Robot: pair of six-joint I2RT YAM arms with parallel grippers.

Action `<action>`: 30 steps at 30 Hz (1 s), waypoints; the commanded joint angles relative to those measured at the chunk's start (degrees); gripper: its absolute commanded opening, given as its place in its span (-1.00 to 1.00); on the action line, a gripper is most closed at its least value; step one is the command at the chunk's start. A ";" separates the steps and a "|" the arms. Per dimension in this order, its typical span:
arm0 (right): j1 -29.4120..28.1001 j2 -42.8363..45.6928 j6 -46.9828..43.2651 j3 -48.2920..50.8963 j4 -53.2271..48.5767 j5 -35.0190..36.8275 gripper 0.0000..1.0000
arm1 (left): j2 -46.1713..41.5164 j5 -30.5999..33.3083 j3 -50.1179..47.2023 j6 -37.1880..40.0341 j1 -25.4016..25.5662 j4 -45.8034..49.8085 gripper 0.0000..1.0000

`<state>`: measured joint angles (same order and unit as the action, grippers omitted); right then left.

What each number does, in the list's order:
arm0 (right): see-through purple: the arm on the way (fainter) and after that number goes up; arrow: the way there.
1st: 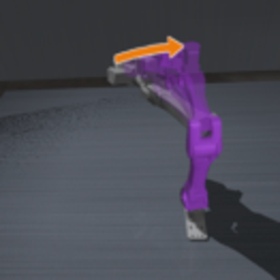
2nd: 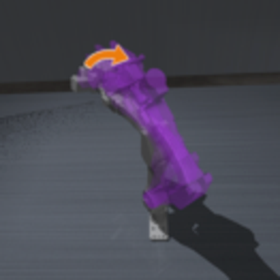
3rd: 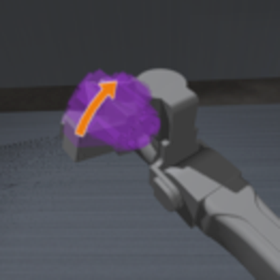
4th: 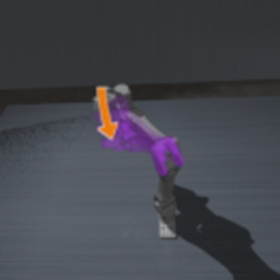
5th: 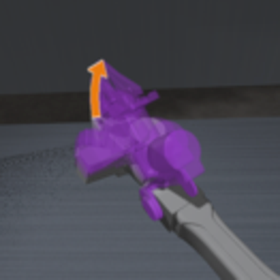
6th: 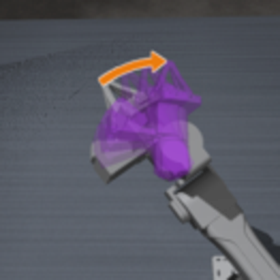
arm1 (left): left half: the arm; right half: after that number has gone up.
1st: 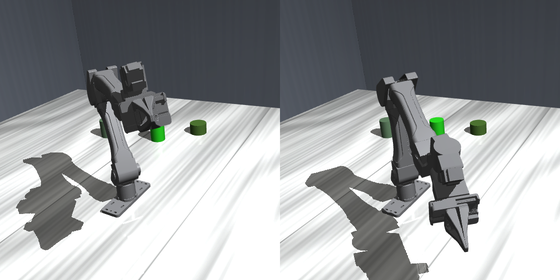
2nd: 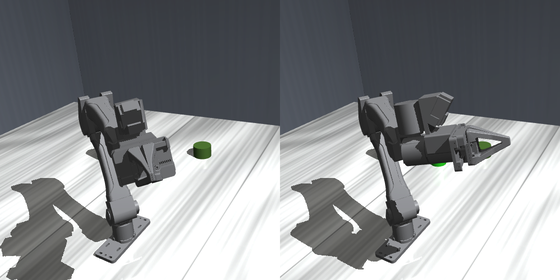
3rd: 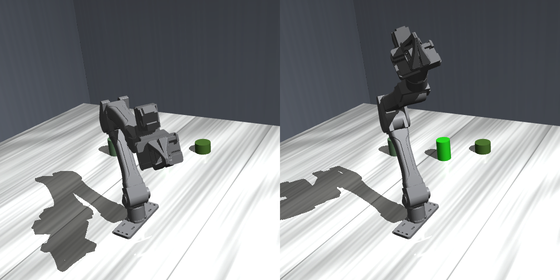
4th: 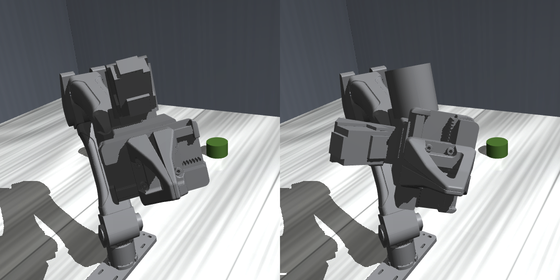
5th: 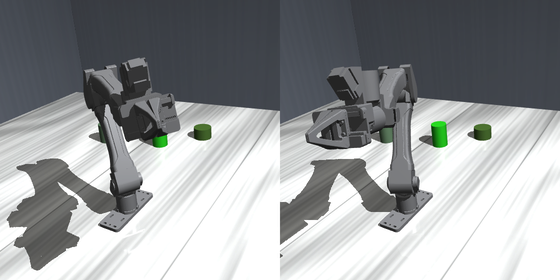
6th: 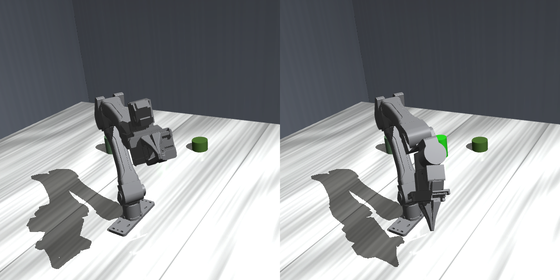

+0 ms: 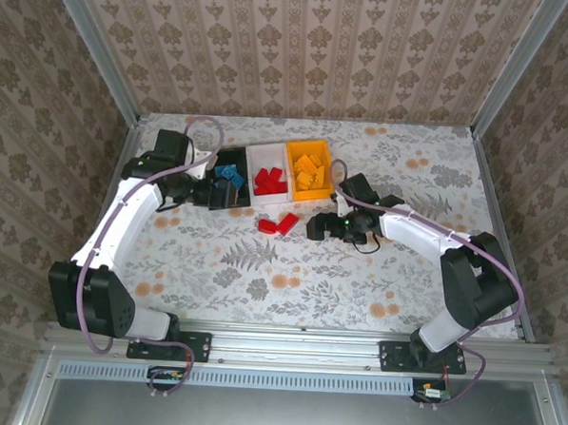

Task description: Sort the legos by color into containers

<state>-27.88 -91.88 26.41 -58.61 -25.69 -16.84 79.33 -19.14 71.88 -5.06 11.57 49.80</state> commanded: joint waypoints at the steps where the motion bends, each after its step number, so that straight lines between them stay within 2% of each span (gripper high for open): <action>1: -1.75 -2.47 0.78 -2.83 -1.90 1.26 1.00 | -0.52 -0.82 -1.42 1.28 -0.24 -1.86 0.99; 8: -6.14 -8.76 -0.97 -10.42 -4.69 3.40 1.00 | -0.31 -1.30 -3.38 1.12 -0.24 -3.38 0.99; 14: -7.54 -16.29 -0.50 -19.33 -10.18 6.12 1.00 | -0.28 -1.95 -4.22 0.93 -0.25 -4.18 1.00; 30: -10.86 -35.29 2.88 -42.61 -21.36 19.00 0.89 | -0.05 -4.47 -5.74 0.64 -0.49 -5.94 1.00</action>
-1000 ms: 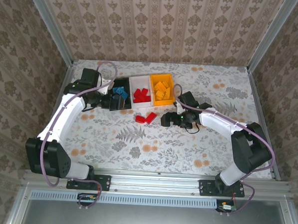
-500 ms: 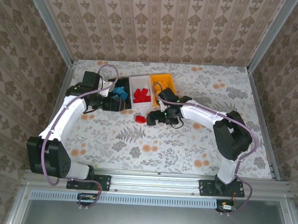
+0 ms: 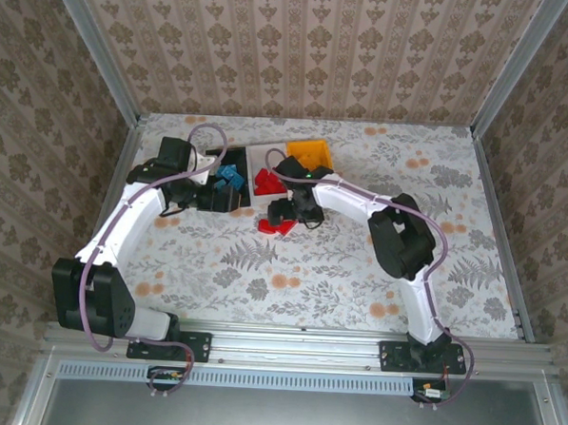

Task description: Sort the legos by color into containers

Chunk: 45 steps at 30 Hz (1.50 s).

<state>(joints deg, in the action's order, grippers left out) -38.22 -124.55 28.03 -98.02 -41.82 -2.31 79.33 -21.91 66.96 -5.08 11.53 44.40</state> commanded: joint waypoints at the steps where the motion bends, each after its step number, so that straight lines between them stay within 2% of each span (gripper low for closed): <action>1: -0.58 -3.49 1.34 -4.18 -5.87 5.34 0.87 | -0.05 -1.73 -0.86 0.63 -0.50 -0.63 1.00; 6: -1.16 -5.86 0.80 -6.48 -7.79 7.56 0.76 | 0.12 -2.16 -0.95 0.64 -0.63 -0.88 1.00; 11: -1.15 -4.95 0.02 -4.14 -7.02 7.93 0.51 | 0.21 -2.51 -1.04 0.51 -0.92 -1.06 1.00; 16: -0.65 -2.61 -0.05 -1.15 -5.94 8.02 0.36 | 0.21 -2.32 -1.13 0.50 -0.98 -1.07 1.00; 18: -0.53 -1.18 -0.20 0.68 -4.94 7.97 0.25 | 0.21 -2.24 -1.12 0.42 -1.08 -1.00 1.00; 23: 0.05 1.68 -0.46 5.29 -2.72 7.06 -0.16 | 0.21 -2.26 -1.22 0.32 -1.25 -1.24 1.00; 28: 0.30 4.80 -0.33 9.02 -0.99 6.66 -0.46 | 0.20 -2.16 -1.30 0.24 -1.34 -1.24 0.99; 38: 0.25 16.41 0.21 14.16 -0.33 4.71 -0.48 | -0.17 -2.16 -1.48 -0.08 -1.35 -1.49 0.99; 42: 0.31 17.96 -3.06 8.47 -2.80 2.78 -0.47 | -0.14 -2.16 -1.63 -0.13 -1.44 -1.51 1.00; 45: 0.25 15.37 -5.49 1.01 -4.16 2.05 -0.46 | -0.15 -2.25 -1.74 -0.13 -1.42 -1.60 1.00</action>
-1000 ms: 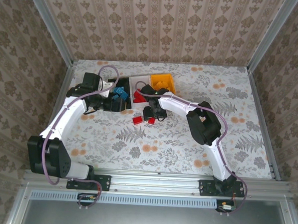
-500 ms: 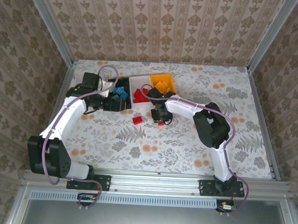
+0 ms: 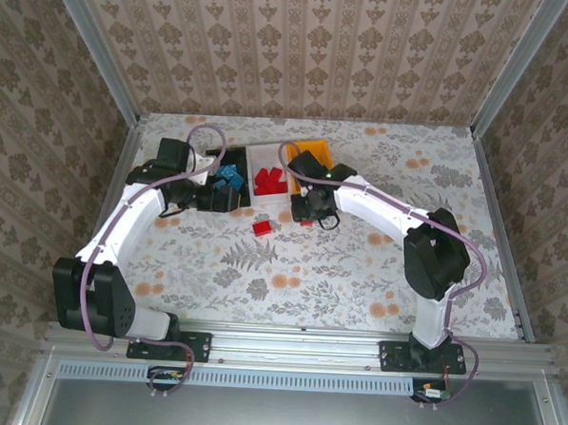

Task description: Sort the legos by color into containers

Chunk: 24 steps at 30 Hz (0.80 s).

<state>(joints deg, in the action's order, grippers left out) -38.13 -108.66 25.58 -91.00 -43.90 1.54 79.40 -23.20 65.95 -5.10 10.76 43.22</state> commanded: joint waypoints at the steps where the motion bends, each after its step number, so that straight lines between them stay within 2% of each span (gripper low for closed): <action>1: 0.17 -2.40 -3.75 -9.48 -3.01 -1.73 -0.46 | -0.21 -0.96 -0.82 -0.08 -0.69 -0.41 0.99; 13: 1.78 -27.95 -10.09 -49.76 -10.58 -3.71 -0.41 | 0.89 -1.46 -1.34 -0.43 -0.63 -0.83 1.00; 19: 2.52 -34.02 -9.88 -53.37 -5.08 -4.94 -0.39 | 1.79 -2.45 -1.38 -0.73 -0.35 -1.11 1.00; 20: 2.53 -34.77 -9.62 -53.32 -4.14 -5.11 -0.30 | 1.90 -2.70 -1.47 -0.70 -0.31 -1.21 1.00; 22: 2.73 -36.21 -8.80 -53.86 -3.37 -5.39 0.03 | 2.02 -2.99 -1.46 -0.74 -0.11 -1.21 0.99; 24: 2.88 -37.27 -7.89 -54.72 -3.35 -6.16 0.23 | 1.94 -2.67 -1.40 -0.62 0.05 -1.12 1.00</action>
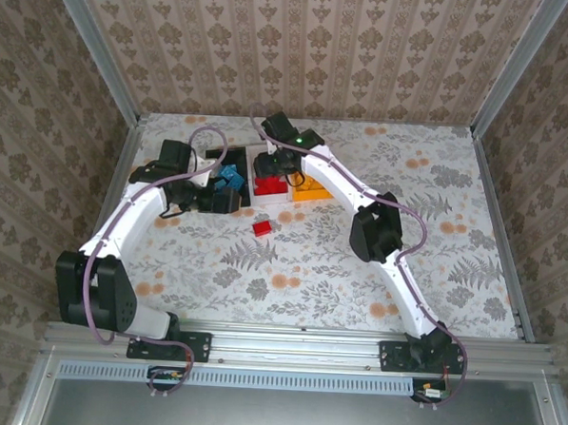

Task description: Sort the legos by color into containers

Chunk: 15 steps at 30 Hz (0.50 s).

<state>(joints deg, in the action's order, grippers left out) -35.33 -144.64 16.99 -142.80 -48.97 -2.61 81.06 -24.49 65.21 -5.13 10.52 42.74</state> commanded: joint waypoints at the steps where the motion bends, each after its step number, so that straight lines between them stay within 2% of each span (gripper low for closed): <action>1: 0.17 -1.42 1.07 -3.01 1.84 -2.44 0.31 | 0.22 -1.20 -0.70 -0.59 0.29 -0.63 1.00; 10: 0.21 2.21 0.50 -2.66 1.71 -3.19 0.56 | -0.10 -1.88 -0.61 -0.25 0.24 -0.76 1.00; 15: 0.26 6.96 0.01 2.03 2.96 -3.50 0.62 | -0.64 -1.31 -1.22 -0.41 0.29 -1.60 1.00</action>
<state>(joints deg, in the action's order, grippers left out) -35.09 -144.11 17.74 -142.41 -46.98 -4.99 81.03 -24.93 64.88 -5.13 10.52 42.00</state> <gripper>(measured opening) 0.809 0.997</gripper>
